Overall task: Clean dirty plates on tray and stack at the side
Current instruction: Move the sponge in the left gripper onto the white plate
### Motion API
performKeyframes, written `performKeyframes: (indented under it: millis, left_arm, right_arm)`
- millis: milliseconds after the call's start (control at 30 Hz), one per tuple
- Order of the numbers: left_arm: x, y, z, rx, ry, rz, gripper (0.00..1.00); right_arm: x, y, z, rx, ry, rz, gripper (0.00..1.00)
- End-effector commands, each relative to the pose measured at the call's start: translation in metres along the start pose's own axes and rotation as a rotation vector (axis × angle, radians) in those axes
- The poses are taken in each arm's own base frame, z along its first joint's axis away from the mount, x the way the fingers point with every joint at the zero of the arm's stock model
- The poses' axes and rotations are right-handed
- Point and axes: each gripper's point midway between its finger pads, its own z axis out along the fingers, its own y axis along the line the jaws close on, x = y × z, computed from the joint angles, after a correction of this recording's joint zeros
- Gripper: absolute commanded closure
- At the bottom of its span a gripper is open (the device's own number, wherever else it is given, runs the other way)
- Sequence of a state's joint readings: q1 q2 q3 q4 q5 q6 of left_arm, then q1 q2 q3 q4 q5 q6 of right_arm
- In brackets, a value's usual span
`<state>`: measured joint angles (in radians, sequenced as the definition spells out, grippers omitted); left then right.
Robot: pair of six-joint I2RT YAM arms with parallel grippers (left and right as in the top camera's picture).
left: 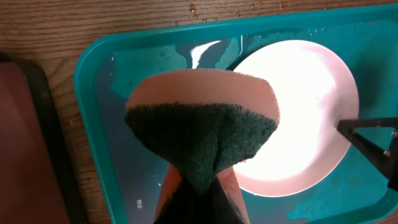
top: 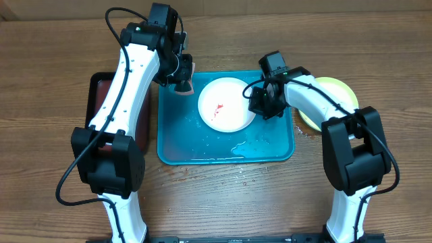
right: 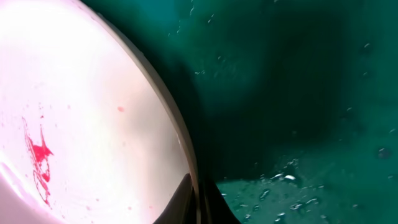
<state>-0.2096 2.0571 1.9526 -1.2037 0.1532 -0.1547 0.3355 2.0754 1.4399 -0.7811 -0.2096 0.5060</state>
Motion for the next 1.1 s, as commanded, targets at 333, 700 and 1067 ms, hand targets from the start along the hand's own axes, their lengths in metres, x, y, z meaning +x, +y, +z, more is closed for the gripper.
performKeyframes:
  millis: [333, 700, 1067]
  left_arm:
    - [0.006, -0.031, 0.025, 0.008, 0.031, 0.064, 0.96]
    - [0.037, -0.027, 0.099, -0.024, 0.226, 0.078, 0.96]
    - [0.054, -0.033, 0.112, 0.009, 0.304, 0.267, 0.96]
  right_arm:
    - [0.027, 0.016, 0.016, 0.013, 0.043, 0.055, 0.96]
    - [0.026, 0.016, 0.016, 0.013, 0.043, 0.052, 0.96]
    - [0.026, 0.016, 0.016, 0.013, 0.042, 0.052, 0.96]
